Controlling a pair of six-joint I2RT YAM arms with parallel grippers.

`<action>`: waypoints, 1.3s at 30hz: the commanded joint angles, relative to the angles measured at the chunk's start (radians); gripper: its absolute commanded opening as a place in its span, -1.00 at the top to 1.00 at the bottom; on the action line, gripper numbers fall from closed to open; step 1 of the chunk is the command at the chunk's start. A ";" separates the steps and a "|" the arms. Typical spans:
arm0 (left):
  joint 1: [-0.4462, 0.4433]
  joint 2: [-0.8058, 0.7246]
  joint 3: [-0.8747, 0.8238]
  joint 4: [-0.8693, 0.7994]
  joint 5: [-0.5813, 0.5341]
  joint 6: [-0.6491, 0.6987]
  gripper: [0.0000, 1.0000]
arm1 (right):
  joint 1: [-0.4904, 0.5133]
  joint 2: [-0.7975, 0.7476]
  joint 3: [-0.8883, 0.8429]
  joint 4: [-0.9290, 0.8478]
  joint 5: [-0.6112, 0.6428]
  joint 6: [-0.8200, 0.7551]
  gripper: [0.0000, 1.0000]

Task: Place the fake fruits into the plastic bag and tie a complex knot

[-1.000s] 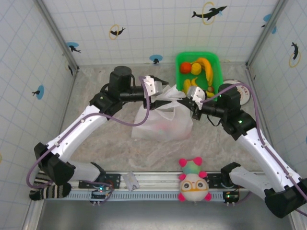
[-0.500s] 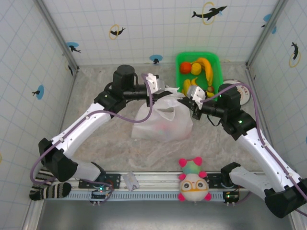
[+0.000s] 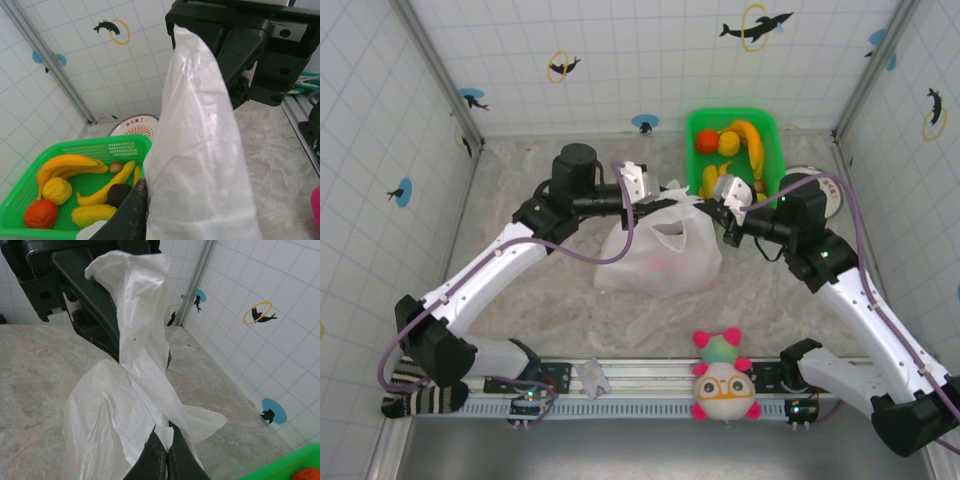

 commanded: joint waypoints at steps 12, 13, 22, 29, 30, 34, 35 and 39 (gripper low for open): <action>-0.005 0.000 -0.005 0.032 0.020 0.001 0.04 | -0.012 -0.028 0.036 -0.003 0.003 0.011 1.00; -0.005 -0.002 -0.007 0.044 0.018 -0.007 -0.08 | -0.012 -0.028 0.035 -0.002 0.003 0.010 1.00; -0.005 0.029 0.016 0.107 -0.012 -0.071 -0.46 | -0.011 -0.031 0.022 -0.012 -0.014 0.005 1.00; -0.005 0.044 0.018 0.110 -0.037 -0.064 -0.60 | -0.029 -0.045 0.025 -0.027 -0.001 0.000 1.00; -0.005 0.043 0.015 0.113 -0.044 -0.062 -0.62 | -0.032 -0.046 0.025 -0.025 -0.003 0.002 1.00; -0.005 0.045 0.001 0.151 -0.048 -0.075 -0.75 | -0.039 -0.042 0.025 -0.021 -0.012 0.005 1.00; -0.005 0.049 0.002 0.160 -0.038 -0.080 -0.77 | -0.039 -0.040 0.023 -0.019 -0.014 0.006 1.00; -0.005 0.076 0.021 0.164 0.002 -0.082 -0.83 | -0.039 -0.035 0.020 -0.001 -0.023 0.017 1.00</action>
